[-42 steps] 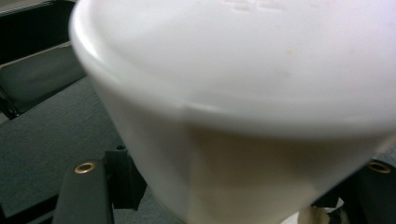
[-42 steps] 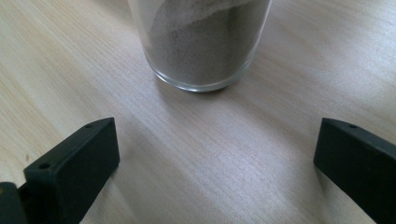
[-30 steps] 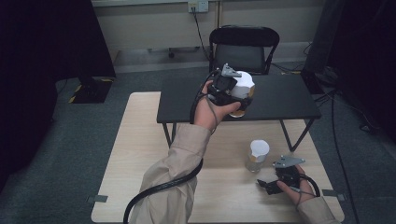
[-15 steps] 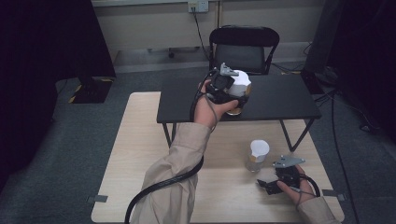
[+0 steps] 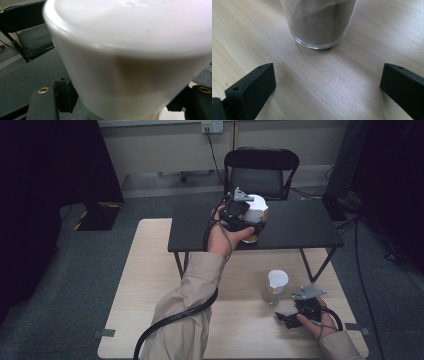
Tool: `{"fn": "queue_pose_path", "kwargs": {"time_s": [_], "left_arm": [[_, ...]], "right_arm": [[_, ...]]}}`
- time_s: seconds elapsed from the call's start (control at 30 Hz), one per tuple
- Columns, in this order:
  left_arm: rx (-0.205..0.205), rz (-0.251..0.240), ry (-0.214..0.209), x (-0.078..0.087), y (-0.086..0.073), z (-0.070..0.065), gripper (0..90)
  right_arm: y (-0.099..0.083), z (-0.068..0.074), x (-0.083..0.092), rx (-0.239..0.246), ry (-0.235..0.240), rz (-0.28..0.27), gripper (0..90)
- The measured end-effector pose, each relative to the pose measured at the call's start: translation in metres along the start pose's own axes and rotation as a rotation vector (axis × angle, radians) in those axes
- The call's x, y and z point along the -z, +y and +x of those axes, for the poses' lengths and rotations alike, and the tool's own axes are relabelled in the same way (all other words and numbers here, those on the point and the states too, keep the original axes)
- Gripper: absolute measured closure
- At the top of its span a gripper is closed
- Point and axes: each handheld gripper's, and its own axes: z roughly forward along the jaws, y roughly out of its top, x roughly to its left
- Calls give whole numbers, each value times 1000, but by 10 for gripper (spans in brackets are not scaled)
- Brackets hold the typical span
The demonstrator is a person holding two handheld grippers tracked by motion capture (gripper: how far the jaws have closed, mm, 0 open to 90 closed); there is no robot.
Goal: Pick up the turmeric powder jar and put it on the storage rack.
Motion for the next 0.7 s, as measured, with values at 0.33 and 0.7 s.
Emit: {"fn": "queue_pose_path", "kwargs": {"time_s": [0.33, 0.7], "left_arm": [[44, 11, 27, 3, -3, -2, 137], [62, 10, 36, 11, -15, -2, 50]], "right_arm": [[0, 0, 0, 0, 0, 0, 0], [0, 0, 0, 0, 1, 0, 0]]}}
